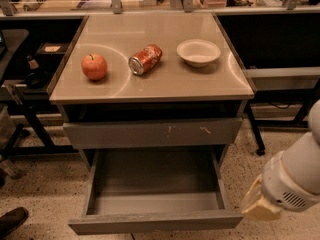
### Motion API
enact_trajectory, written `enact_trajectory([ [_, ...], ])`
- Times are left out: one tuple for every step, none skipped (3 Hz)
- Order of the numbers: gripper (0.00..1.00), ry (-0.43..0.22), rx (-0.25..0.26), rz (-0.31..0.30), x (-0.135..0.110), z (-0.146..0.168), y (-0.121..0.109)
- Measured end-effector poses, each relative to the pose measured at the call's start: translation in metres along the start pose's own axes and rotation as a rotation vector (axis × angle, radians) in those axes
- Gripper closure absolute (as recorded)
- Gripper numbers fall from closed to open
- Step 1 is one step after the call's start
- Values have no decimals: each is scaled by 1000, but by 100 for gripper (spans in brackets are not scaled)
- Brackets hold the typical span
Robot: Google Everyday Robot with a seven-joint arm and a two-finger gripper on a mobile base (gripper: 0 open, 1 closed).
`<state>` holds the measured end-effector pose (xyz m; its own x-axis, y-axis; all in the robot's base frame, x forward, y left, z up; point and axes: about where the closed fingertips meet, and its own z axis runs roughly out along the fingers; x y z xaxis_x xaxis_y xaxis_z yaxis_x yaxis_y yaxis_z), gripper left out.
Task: Close middle drawer
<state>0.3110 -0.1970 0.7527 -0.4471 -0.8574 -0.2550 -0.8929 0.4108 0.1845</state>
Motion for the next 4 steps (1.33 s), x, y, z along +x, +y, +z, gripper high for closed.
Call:
enact_trajectory([
  [100, -36, -36, 42, 5, 53, 4],
  [100, -64, -92, 74, 5, 96, 9],
  [100, -66, -95, 77, 6, 100, 8],
  [100, -78, -114, 95, 8, 115, 13],
])
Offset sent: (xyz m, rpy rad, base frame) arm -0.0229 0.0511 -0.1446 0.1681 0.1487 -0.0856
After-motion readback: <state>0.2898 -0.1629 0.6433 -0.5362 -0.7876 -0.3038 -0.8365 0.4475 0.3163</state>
